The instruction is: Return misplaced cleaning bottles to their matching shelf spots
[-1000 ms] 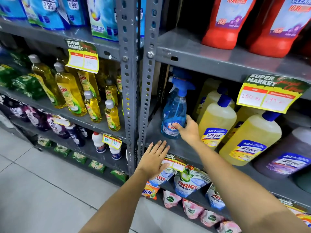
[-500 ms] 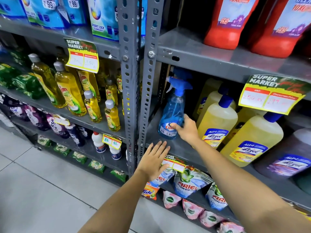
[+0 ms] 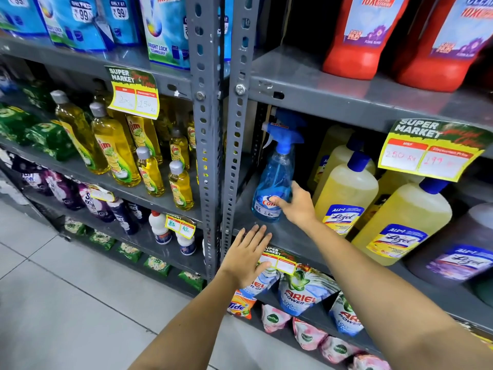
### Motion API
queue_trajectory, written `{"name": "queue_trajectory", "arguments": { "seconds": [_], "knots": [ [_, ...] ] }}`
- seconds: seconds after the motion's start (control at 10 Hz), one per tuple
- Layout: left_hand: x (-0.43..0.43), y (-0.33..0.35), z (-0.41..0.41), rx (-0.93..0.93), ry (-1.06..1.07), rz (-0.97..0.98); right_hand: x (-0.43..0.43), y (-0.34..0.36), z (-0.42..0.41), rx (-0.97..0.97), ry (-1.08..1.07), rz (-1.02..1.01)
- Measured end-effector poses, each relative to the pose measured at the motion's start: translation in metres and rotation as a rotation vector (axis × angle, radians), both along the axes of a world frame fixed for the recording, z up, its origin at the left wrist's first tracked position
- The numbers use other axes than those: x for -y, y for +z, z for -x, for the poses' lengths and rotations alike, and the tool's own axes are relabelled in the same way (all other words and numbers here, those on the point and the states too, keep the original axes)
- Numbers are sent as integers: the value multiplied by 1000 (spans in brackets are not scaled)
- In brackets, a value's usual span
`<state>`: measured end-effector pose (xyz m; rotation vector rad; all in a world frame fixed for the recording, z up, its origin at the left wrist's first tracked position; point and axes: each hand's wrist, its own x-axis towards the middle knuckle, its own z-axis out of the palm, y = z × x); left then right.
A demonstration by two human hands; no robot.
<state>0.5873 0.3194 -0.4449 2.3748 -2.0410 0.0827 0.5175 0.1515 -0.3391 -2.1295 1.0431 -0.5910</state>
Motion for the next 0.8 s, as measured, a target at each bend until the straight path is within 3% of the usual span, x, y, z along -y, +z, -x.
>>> {"name": "queue_trajectory", "arguments": {
  "seconds": [0.7,0.8],
  "knots": [
    [1,9,3,40,11,-73,-13,7,2,-41,-11,-41],
    [1,14,3,22,-13,-82,-22,13,11,77,-23,-21]
  ]
}}
